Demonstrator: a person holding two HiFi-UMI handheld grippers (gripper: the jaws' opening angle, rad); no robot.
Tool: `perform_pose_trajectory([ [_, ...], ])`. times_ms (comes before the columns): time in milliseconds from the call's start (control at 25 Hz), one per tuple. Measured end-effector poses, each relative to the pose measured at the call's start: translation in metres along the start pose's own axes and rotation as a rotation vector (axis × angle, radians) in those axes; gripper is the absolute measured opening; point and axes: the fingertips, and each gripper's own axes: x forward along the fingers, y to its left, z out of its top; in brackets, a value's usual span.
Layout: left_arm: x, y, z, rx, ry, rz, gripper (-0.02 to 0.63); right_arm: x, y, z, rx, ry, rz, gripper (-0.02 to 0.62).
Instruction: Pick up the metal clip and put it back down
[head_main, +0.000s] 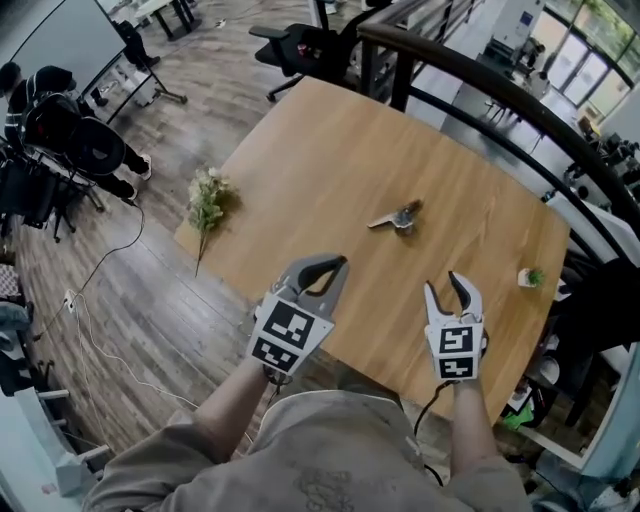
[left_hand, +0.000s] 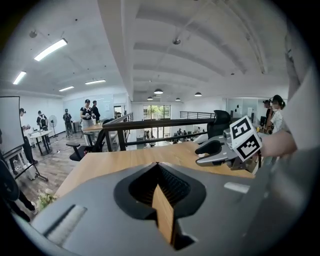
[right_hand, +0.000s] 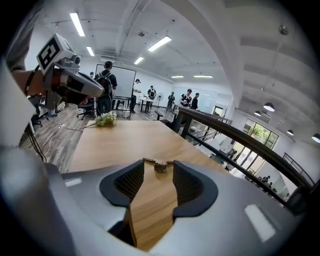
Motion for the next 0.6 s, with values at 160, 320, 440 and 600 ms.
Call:
perform_pose_trajectory([
  [160, 0.027, 0.003, -0.001, 0.008, 0.026, -0.019, 0.0, 0.018, -0.01, -0.002, -0.009, 0.008, 0.005, 0.19],
  [320, 0.045, 0.006, -0.002, 0.022, 0.052, -0.036, 0.0, 0.026, -0.014, 0.002, 0.006, 0.003, 0.007, 0.19],
  [440, 0.053, 0.006, -0.002, 0.031, 0.066, -0.046, 0.0, 0.029, -0.017, 0.002, 0.017, 0.004, 0.008, 0.19],
  [600, 0.054, 0.005, -0.003, 0.021, 0.073, -0.067, 0.0, 0.027, -0.02, 0.002, 0.02, 0.012, -0.002, 0.19],
])
